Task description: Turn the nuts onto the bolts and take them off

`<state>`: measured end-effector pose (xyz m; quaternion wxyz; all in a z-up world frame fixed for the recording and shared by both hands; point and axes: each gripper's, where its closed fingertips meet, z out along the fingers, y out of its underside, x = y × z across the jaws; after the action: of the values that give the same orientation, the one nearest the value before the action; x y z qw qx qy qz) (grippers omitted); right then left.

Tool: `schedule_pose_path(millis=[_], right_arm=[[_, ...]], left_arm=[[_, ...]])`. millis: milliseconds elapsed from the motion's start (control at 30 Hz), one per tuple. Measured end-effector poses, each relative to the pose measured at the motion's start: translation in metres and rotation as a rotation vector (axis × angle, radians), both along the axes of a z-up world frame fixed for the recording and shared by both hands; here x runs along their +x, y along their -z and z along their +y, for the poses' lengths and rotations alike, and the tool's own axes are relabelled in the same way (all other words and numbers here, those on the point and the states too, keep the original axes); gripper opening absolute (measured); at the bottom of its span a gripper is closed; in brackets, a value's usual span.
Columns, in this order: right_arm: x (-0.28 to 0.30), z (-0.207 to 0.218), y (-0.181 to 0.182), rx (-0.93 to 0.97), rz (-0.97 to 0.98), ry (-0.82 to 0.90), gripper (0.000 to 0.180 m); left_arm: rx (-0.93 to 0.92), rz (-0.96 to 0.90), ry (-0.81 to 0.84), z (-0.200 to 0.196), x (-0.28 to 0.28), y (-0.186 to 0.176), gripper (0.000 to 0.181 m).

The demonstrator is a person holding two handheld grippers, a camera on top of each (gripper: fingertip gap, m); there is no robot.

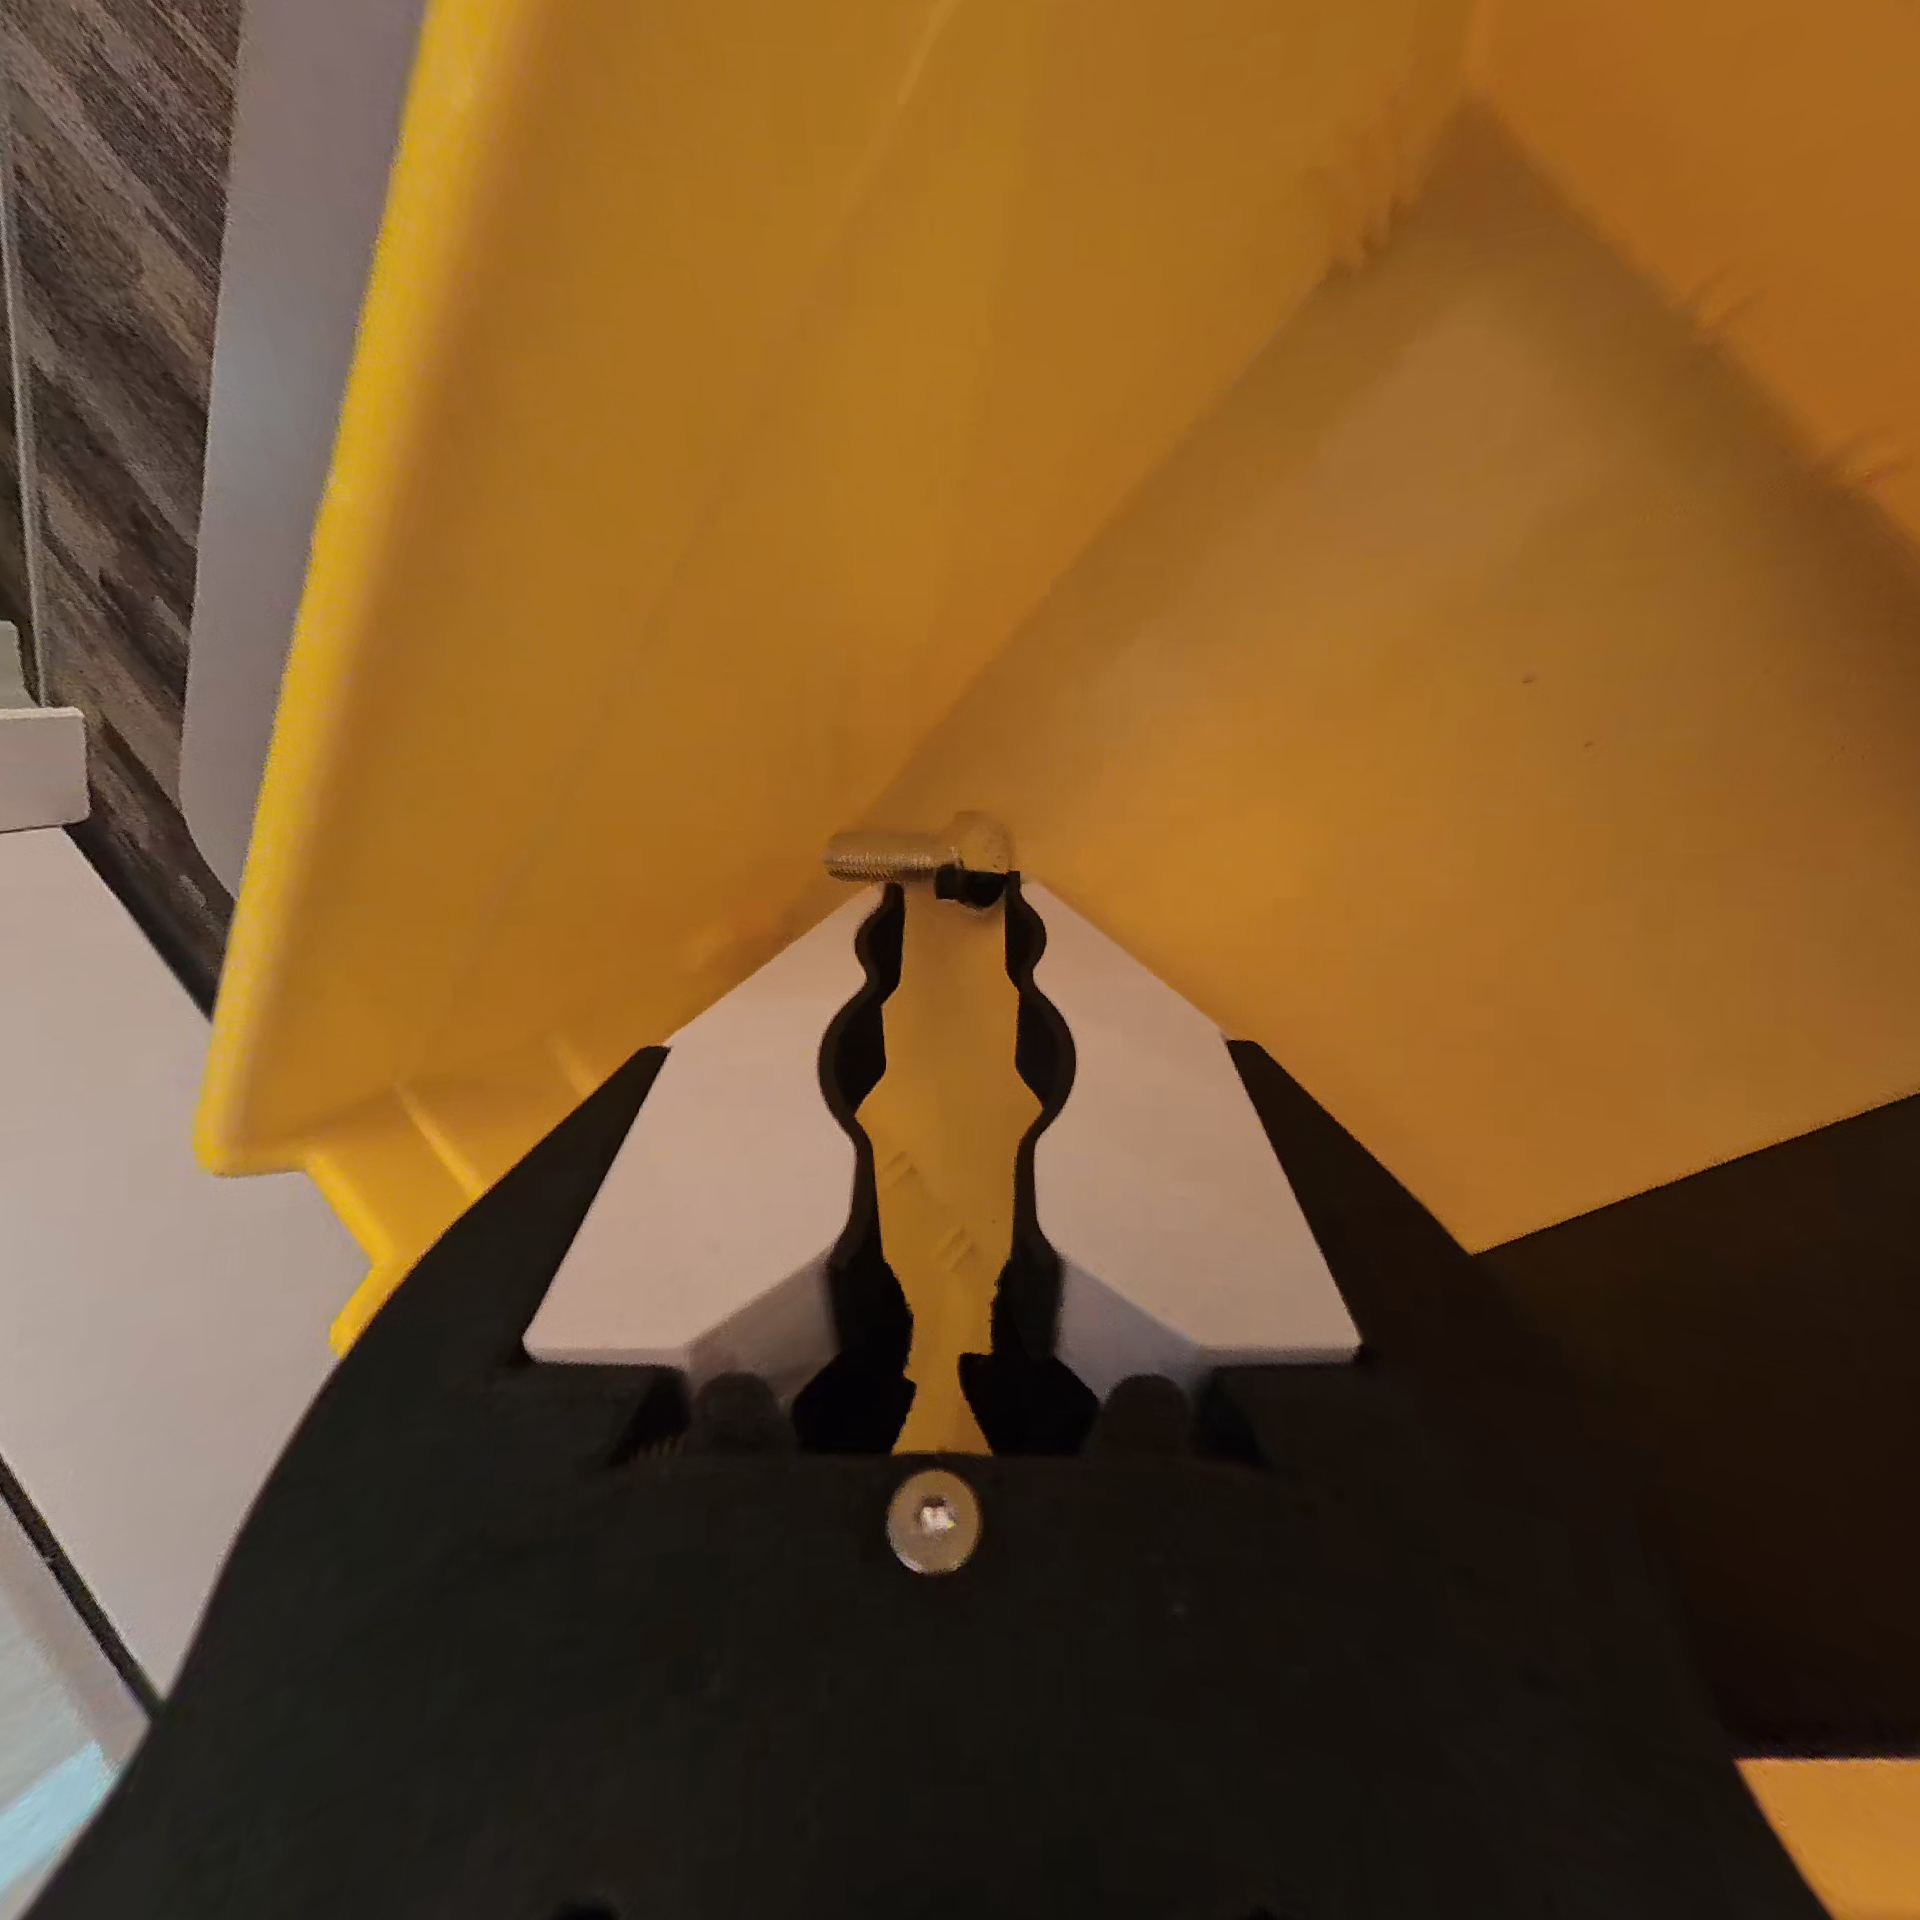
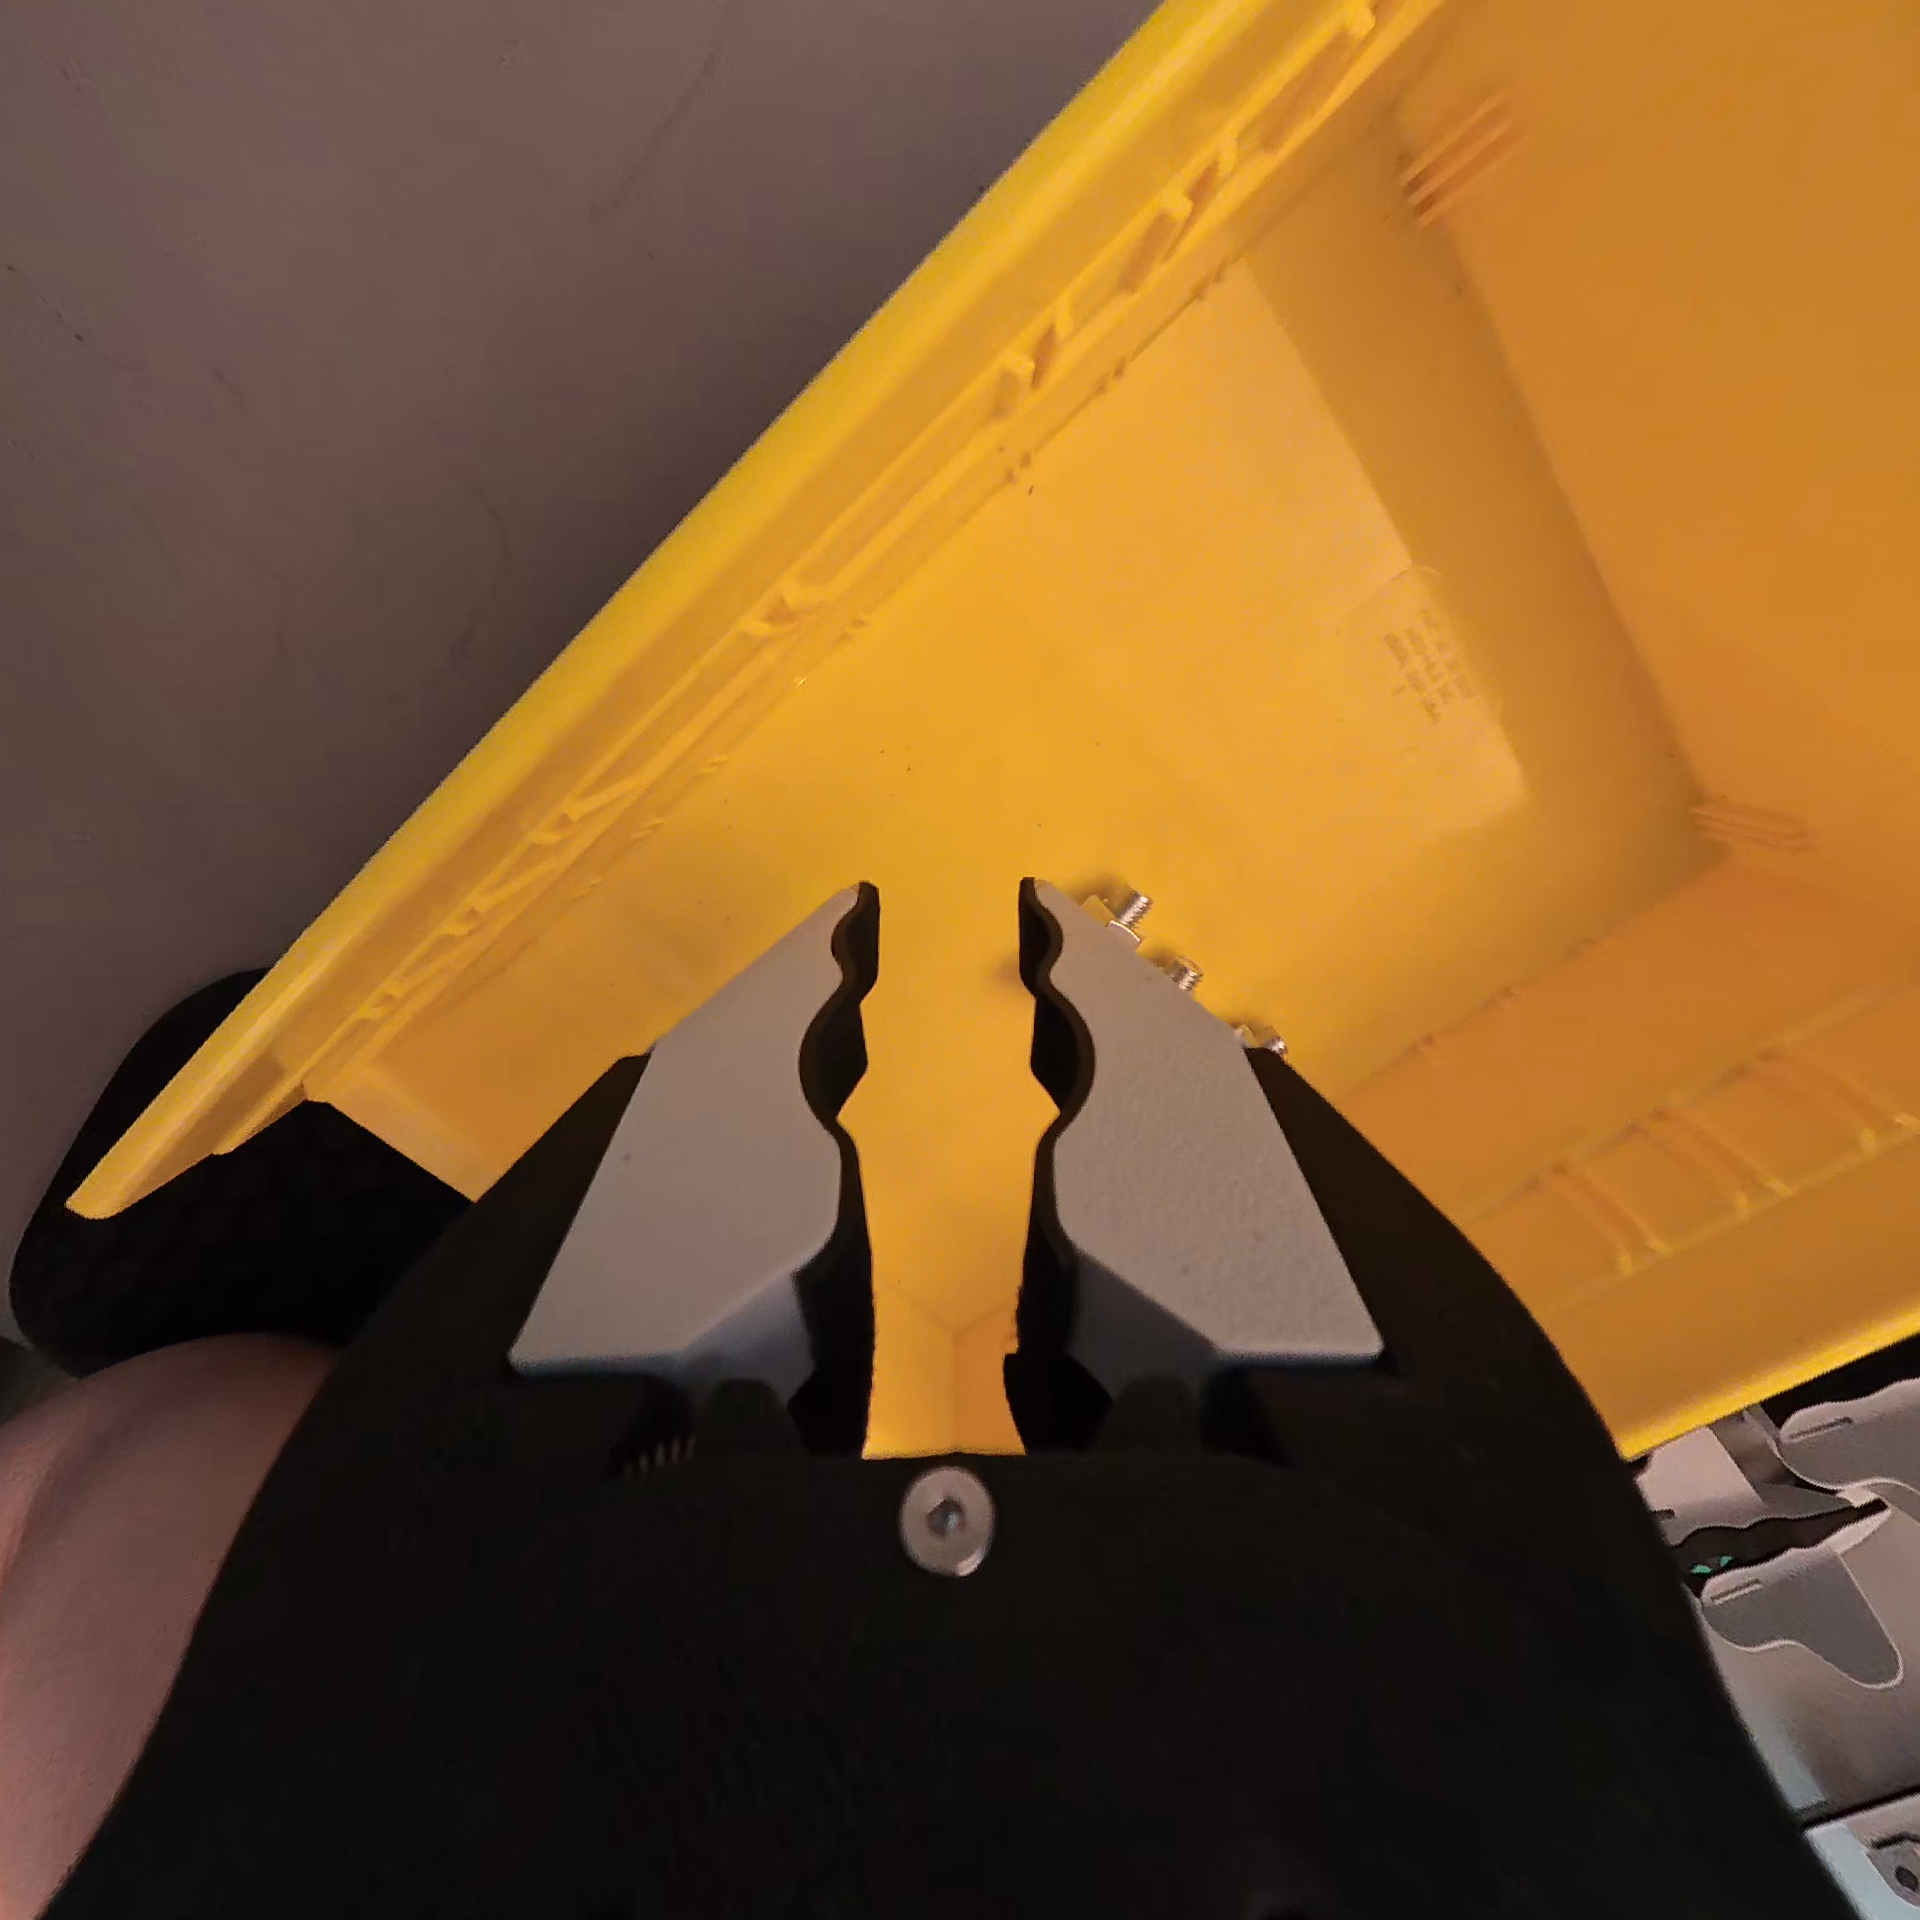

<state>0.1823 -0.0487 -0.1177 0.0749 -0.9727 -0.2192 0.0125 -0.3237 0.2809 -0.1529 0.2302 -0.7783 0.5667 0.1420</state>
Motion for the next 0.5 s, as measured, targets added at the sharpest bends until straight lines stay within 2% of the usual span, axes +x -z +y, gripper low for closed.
schedule_pose_path(millis=[133,300,500], right_arm=[[-0.001,-0.001,0.001,-0.006,-0.001,-0.006,0.026],[-0.001,-0.002,0.001,-0.009,0.000,-0.009,0.025],[0.001,-0.003,0.001,-0.009,0.001,-0.001,0.024]], left_arm=[[0.043,0.047,0.034,0.002,-0.001,0.001,0.013],[0.022,0.023,0.000,0.002,-0.005,-0.002,0.009],[0.071,-0.028,0.014,-0.001,0.000,-0.028,0.005]])
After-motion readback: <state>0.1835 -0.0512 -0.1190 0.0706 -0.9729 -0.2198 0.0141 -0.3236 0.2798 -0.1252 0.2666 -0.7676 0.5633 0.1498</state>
